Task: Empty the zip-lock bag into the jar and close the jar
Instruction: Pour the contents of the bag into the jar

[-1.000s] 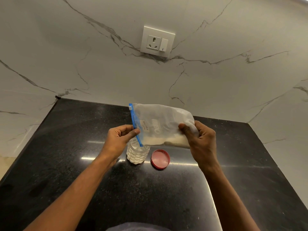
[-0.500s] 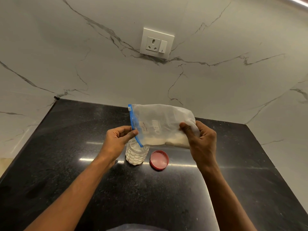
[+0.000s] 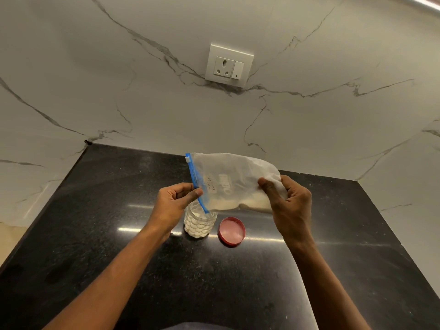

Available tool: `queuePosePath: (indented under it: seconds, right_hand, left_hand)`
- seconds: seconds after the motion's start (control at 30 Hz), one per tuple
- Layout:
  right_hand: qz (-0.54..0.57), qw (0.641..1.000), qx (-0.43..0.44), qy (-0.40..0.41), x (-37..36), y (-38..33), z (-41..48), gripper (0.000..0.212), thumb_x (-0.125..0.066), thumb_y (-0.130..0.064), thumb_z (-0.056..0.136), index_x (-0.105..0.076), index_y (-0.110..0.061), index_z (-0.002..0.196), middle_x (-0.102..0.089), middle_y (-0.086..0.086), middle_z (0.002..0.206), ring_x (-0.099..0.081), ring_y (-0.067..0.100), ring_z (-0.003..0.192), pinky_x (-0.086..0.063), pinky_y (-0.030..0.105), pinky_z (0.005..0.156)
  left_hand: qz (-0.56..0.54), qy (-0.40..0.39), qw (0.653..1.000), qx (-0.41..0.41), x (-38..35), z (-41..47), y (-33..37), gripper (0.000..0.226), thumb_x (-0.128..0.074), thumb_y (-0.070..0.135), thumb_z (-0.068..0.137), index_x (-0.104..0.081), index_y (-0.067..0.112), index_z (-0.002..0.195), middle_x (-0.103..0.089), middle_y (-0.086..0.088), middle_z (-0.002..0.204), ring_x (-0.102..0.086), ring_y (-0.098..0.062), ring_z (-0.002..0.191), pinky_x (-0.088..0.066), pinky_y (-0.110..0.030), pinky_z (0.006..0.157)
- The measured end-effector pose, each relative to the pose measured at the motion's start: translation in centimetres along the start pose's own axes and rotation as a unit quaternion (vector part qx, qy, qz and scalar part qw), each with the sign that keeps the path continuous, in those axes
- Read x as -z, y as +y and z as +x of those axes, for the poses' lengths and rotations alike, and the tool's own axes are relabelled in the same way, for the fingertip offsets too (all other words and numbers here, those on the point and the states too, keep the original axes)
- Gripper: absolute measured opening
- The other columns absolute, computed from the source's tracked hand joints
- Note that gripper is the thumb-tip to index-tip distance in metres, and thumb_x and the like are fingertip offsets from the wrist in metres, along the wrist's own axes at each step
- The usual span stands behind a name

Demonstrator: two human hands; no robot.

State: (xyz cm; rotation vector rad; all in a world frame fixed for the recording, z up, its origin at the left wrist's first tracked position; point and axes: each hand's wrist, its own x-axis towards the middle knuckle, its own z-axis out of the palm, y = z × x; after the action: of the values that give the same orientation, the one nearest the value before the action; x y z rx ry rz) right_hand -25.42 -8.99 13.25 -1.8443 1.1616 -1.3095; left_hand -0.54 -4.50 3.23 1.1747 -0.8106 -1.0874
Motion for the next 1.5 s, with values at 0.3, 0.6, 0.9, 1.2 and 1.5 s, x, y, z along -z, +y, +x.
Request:
queuePosePath:
  seconds: [0.3, 0.6, 0.9, 1.2, 1.5]
  right_hand:
    - [-0.003, 1.000, -0.002, 0.006, -0.1, 0.1, 0.4, 0.011, -0.072, -0.027, 0.097, -0.070, -0.029, 0.086, -0.075, -0.014, 0.085, -0.070, 0.012, 0.070, -0.056, 0.021, 0.054]
    - [-0.002, 1.000, -0.008, -0.003, 0.0, 0.5, 0.8, 0.010, -0.073, -0.026, 0.097, -0.073, -0.021, 0.089, -0.075, -0.010, 0.087, -0.070, 0.010, 0.070, -0.055, 0.018, 0.055]
    - [0.006, 1.000, -0.021, -0.001, 0.2, 0.7, 0.9, 0.012, -0.073, -0.029, 0.097, -0.074, -0.019, 0.090, -0.076, -0.005, 0.085, -0.070, 0.019, 0.069, -0.058, 0.031, 0.055]
    - [-0.017, 1.000, -0.013, -0.022, 0.0, 1.1, 0.3, 0.014, -0.072, -0.027, 0.097, -0.072, -0.015, 0.089, -0.074, -0.007, 0.080, -0.067, 0.011, 0.065, -0.053, 0.021, 0.051]
    - [-0.006, 1.000, -0.003, -0.009, -0.2, 0.6, 0.4, 0.007, -0.072, -0.023, 0.098, -0.070, -0.023, 0.092, -0.073, -0.013, 0.080, -0.069, 0.010, 0.069, -0.053, 0.018, 0.054]
  left_hand:
    - [0.004, -0.002, 1.000, -0.006, -0.2, -0.1, 0.4, 0.015, -0.074, 0.009, 0.094, -0.080, 0.016, 0.107, -0.084, 0.006, 0.105, -0.079, -0.007, 0.100, -0.061, -0.016, 0.076]
    - [0.003, -0.002, 1.000, -0.007, 0.0, -0.1, 0.4, 0.015, -0.075, 0.010, 0.095, -0.080, 0.018, 0.106, -0.084, 0.008, 0.105, -0.079, -0.006, 0.101, -0.060, -0.014, 0.076]
    - [0.009, -0.004, 1.000, -0.011, -0.1, 0.0, 0.4, 0.015, -0.075, 0.011, 0.094, -0.080, 0.016, 0.108, -0.084, 0.005, 0.107, -0.079, -0.008, 0.103, -0.061, -0.015, 0.078]
    - [-0.004, 0.001, 1.000, -0.006, 0.2, -0.1, 0.1, 0.014, -0.075, 0.009, 0.094, -0.081, 0.015, 0.106, -0.084, 0.003, 0.106, -0.079, -0.010, 0.103, -0.061, -0.016, 0.079]
    - [0.001, -0.004, 1.000, -0.005, 0.3, -0.2, 0.0, 0.015, -0.076, 0.011, 0.093, -0.081, 0.015, 0.107, -0.084, 0.003, 0.108, -0.079, -0.010, 0.104, -0.061, -0.016, 0.080]
